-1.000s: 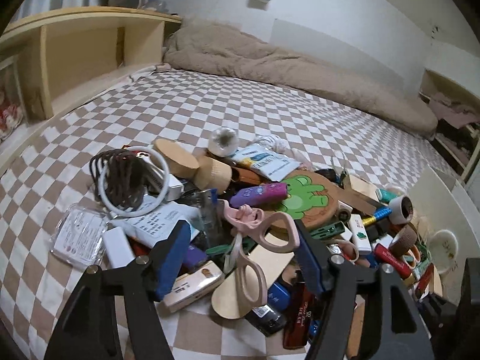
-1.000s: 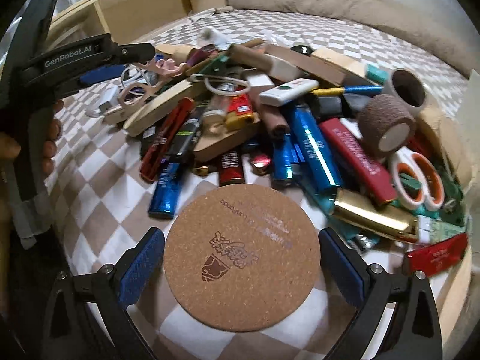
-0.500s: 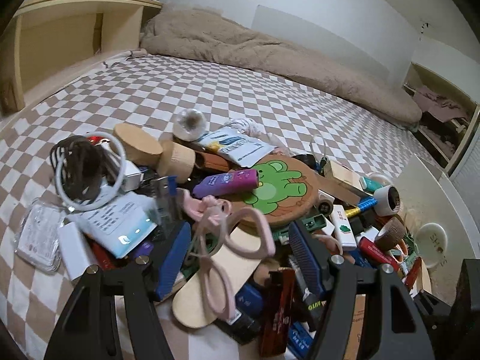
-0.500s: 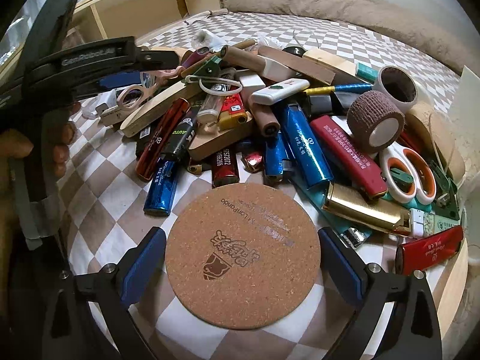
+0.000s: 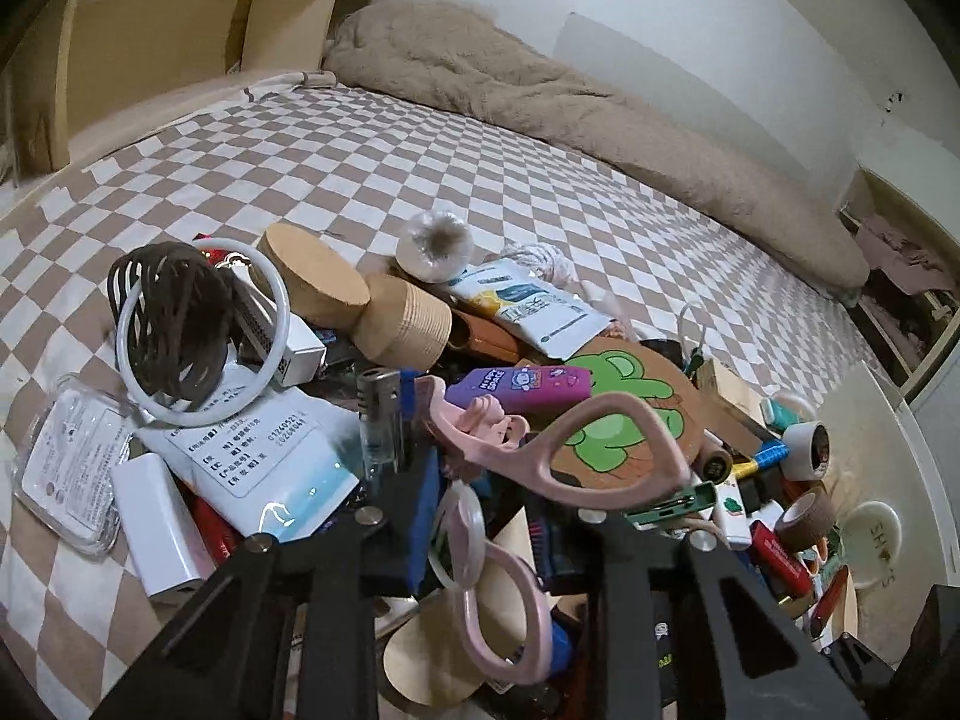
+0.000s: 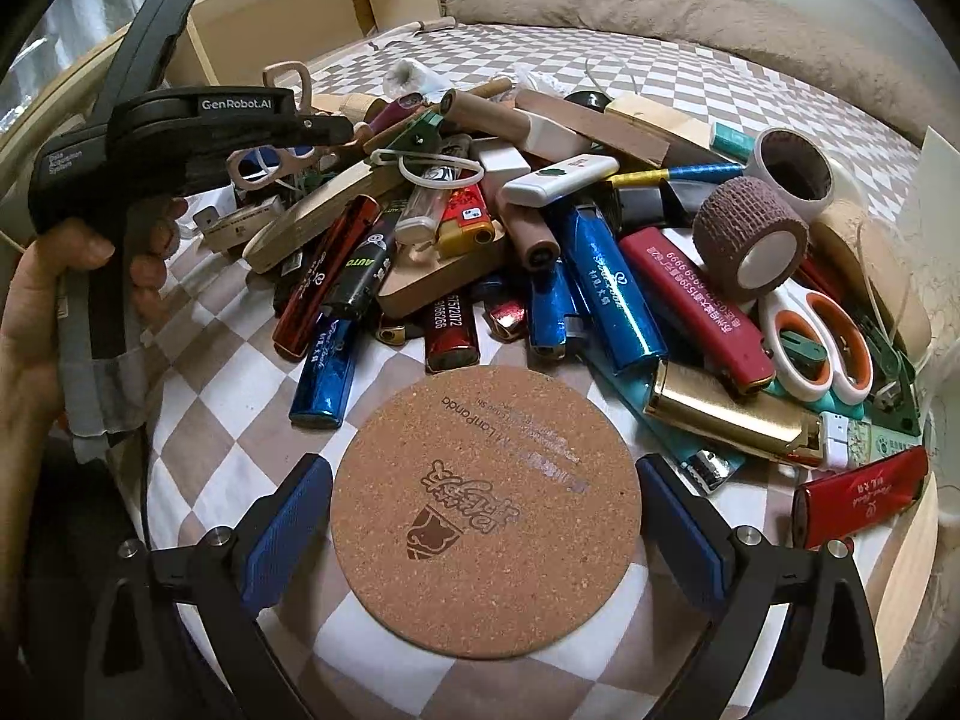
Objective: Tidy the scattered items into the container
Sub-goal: 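Lift the pink scissors with the left gripper while the right holds the coaster flat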
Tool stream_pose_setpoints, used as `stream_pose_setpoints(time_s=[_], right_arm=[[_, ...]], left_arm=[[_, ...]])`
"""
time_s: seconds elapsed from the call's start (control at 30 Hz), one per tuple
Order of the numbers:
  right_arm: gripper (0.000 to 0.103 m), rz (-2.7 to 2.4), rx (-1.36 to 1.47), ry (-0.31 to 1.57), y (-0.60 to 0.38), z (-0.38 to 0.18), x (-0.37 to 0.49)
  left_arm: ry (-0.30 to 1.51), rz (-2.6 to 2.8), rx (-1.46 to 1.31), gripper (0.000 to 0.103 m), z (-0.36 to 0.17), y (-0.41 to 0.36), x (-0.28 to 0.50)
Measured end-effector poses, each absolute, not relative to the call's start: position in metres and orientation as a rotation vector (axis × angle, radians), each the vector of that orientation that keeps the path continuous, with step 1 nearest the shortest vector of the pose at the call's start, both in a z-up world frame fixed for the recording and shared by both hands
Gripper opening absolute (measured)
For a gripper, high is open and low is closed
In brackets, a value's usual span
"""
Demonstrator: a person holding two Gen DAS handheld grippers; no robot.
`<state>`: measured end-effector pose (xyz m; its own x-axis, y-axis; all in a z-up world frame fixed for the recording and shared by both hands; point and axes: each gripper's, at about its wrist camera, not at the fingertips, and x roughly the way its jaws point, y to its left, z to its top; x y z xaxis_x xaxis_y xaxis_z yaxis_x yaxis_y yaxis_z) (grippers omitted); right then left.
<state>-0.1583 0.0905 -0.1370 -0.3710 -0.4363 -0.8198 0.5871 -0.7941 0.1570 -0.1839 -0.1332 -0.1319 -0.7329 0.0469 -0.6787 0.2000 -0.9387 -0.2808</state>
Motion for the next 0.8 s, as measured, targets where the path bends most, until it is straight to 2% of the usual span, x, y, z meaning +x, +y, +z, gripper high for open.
stream_pose_setpoints(time_s=[0.8], right_arm=[[0.1,-2.263,1.194,0.134,0.12,-0.118,-0.149]], left_arm=[[0.492,-2.948,1.021,0.026,-0.1,-0.108,-0.142]])
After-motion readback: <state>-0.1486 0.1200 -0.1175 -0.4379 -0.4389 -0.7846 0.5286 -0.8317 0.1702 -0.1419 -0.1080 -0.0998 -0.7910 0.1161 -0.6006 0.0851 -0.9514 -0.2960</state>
